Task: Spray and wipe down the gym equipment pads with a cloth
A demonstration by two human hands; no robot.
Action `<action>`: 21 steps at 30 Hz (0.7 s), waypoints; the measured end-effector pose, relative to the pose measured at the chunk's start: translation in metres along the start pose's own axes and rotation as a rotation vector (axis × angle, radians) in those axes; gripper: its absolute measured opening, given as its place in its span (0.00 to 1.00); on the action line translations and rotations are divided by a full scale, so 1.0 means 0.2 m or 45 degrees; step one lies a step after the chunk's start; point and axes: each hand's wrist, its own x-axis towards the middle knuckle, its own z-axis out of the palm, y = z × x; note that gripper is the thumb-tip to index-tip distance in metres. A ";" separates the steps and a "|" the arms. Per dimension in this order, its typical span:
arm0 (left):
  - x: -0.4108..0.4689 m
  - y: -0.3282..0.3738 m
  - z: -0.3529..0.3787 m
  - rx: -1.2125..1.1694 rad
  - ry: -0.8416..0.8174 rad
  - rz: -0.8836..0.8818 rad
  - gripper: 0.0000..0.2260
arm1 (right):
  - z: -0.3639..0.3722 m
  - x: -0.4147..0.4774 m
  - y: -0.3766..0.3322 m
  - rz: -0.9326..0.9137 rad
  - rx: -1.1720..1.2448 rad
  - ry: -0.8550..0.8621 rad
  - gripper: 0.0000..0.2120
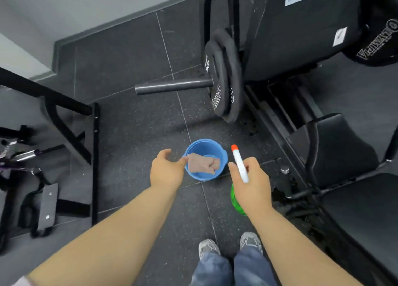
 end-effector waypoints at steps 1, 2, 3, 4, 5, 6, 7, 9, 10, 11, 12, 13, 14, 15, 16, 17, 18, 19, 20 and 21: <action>-0.01 -0.01 0.01 -0.012 -0.023 0.013 0.20 | 0.00 0.01 0.01 -0.017 -0.028 0.012 0.16; -0.01 -0.02 0.02 -0.035 -0.047 0.026 0.14 | 0.01 0.01 0.03 -0.049 -0.071 0.030 0.17; -0.01 -0.04 0.03 -0.065 -0.070 0.033 0.07 | 0.02 0.02 0.05 -0.094 -0.128 0.052 0.17; -0.02 -0.06 0.04 -0.095 -0.100 0.042 0.03 | 0.02 0.02 0.06 -0.138 -0.194 0.085 0.17; -0.03 -0.07 0.06 -0.118 -0.132 0.059 0.04 | 0.02 0.02 0.08 -0.164 -0.237 0.116 0.15; -0.02 -0.09 0.08 -0.137 -0.164 0.060 0.06 | 0.03 0.04 0.11 -0.172 -0.247 0.128 0.12; -0.02 -0.11 0.11 -0.160 -0.191 0.055 0.08 | 0.04 0.05 0.13 -0.158 -0.217 0.110 0.09; -0.02 -0.15 0.18 -0.193 -0.233 0.058 0.08 | 0.06 0.08 0.19 -0.098 -0.158 0.023 0.07; -0.01 -0.17 0.22 -0.208 -0.250 0.059 0.09 | 0.08 0.10 0.24 -0.074 -0.173 -0.017 0.07; 0.00 -0.20 0.27 -0.215 -0.268 0.053 0.10 | 0.11 0.13 0.29 -0.047 -0.201 -0.058 0.06; 0.01 -0.23 0.33 -0.230 -0.283 0.041 0.11 | 0.14 0.16 0.35 -0.016 -0.223 -0.093 0.06; 0.02 -0.25 0.38 -0.247 -0.298 0.025 0.12 | 0.17 0.18 0.42 0.008 -0.233 -0.124 0.05; 0.05 -0.30 0.46 -0.259 -0.318 0.016 0.13 | 0.21 0.21 0.51 0.017 -0.247 -0.155 0.04; 0.07 -0.35 0.53 -0.260 -0.329 0.005 0.14 | 0.25 0.23 0.60 0.005 -0.265 -0.178 0.05; 0.10 -0.40 0.60 -0.252 -0.340 -0.002 0.14 | 0.30 0.25 0.68 -0.018 -0.292 -0.192 0.08; 0.14 -0.46 0.67 -0.226 -0.353 -0.014 0.14 | 0.35 0.28 0.77 -0.032 -0.322 -0.199 0.10; 0.18 -0.53 0.75 -0.195 -0.369 -0.024 0.14 | 0.42 0.32 0.85 -0.029 -0.344 -0.205 0.11; 0.21 -0.59 0.82 -0.164 -0.387 -0.036 0.13 | 0.48 0.36 0.93 -0.020 -0.366 -0.212 0.11; 0.26 -0.67 0.90 -0.133 -0.409 -0.033 0.13 | 0.55 0.41 1.02 -0.002 -0.392 -0.224 0.11; 0.31 -0.74 0.98 -0.098 -0.429 -0.027 0.13 | 0.62 0.47 1.11 0.015 -0.421 -0.240 0.11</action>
